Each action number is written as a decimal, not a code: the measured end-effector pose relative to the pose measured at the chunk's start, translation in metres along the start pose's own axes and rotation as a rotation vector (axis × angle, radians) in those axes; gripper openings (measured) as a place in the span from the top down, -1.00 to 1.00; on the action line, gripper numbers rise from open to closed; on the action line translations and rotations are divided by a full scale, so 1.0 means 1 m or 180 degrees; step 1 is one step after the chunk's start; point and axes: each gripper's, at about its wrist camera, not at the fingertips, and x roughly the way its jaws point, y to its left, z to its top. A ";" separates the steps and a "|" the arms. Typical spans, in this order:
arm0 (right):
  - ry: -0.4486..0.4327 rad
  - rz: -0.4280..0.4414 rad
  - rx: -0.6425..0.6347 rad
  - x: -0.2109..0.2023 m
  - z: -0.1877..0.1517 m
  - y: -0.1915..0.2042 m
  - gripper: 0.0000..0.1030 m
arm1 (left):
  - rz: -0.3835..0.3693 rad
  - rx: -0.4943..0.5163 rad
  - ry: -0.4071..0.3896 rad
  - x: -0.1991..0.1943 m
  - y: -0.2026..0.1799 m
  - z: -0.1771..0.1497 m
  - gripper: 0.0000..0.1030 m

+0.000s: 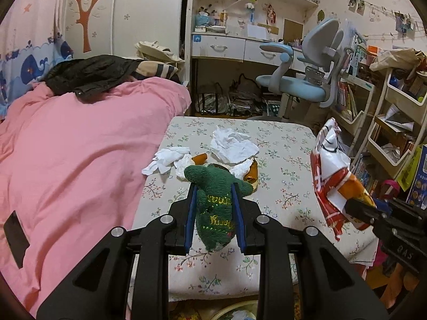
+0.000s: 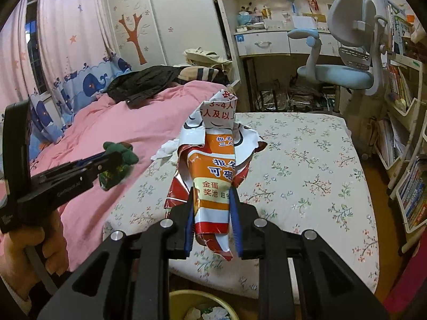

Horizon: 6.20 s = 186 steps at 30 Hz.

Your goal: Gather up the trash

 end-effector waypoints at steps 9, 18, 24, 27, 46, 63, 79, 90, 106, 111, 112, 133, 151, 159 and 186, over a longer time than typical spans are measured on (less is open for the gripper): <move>0.0152 0.0057 -0.0303 -0.015 -0.031 0.022 0.53 | 0.0031 -0.0028 -0.0067 -0.019 0.004 -0.007 0.54; 0.0710 0.0311 -0.0579 -0.006 -0.068 0.044 0.52 | 0.0083 -0.0039 -0.0094 -0.031 0.009 -0.015 0.53; 0.1425 0.0483 -0.1080 0.015 -0.113 0.071 0.51 | 0.0087 -0.0044 -0.0100 -0.036 0.011 -0.018 0.53; 0.1698 0.0515 -0.1213 0.025 -0.129 0.076 0.36 | 0.0081 -0.0015 -0.0100 -0.039 0.010 -0.022 0.53; 0.0732 0.0140 -0.0394 -0.009 -0.081 0.033 -0.22 | 0.0030 0.0226 0.0046 -0.053 -0.018 -0.053 0.53; 0.0161 -0.0198 0.0445 -0.036 -0.062 -0.014 -0.39 | -0.0289 0.0662 0.0772 -0.048 -0.062 -0.120 0.45; 0.0062 -0.0384 0.0354 -0.043 -0.065 -0.012 -0.58 | -0.0143 0.0792 0.0809 -0.056 -0.073 -0.138 -0.34; 0.0052 -0.0479 0.0259 -0.041 -0.066 -0.008 -0.68 | 0.0076 0.0687 0.0529 -0.063 -0.063 -0.129 -0.62; 0.0061 -0.0538 0.0200 -0.039 -0.066 -0.004 -0.75 | 0.0254 0.0539 0.0376 -0.064 -0.051 -0.122 -0.72; 0.0062 -0.0543 0.0198 -0.039 -0.066 -0.004 -0.76 | 0.0267 0.0549 0.0368 -0.064 -0.052 -0.124 -0.73; 0.0061 -0.0545 0.0198 -0.039 -0.066 -0.004 -0.77 | 0.0270 0.0549 0.0367 -0.064 -0.052 -0.124 -0.73; 0.0079 -0.0582 0.0125 -0.036 -0.067 -0.001 -0.78 | 0.0282 0.0538 0.0372 -0.062 -0.051 -0.122 -0.74; 0.0101 -0.0710 -0.0069 -0.029 -0.065 0.010 -0.78 | 0.0328 0.0466 0.0391 -0.048 -0.048 -0.121 -0.75; 0.0102 -0.0759 -0.0162 -0.024 -0.061 0.014 -0.78 | 0.0342 0.0446 0.0407 -0.042 -0.048 -0.119 -0.75; 0.0225 -0.0760 -0.0145 -0.009 -0.056 0.017 -0.78 | 0.0401 0.0219 0.0438 -0.025 -0.037 -0.106 -0.75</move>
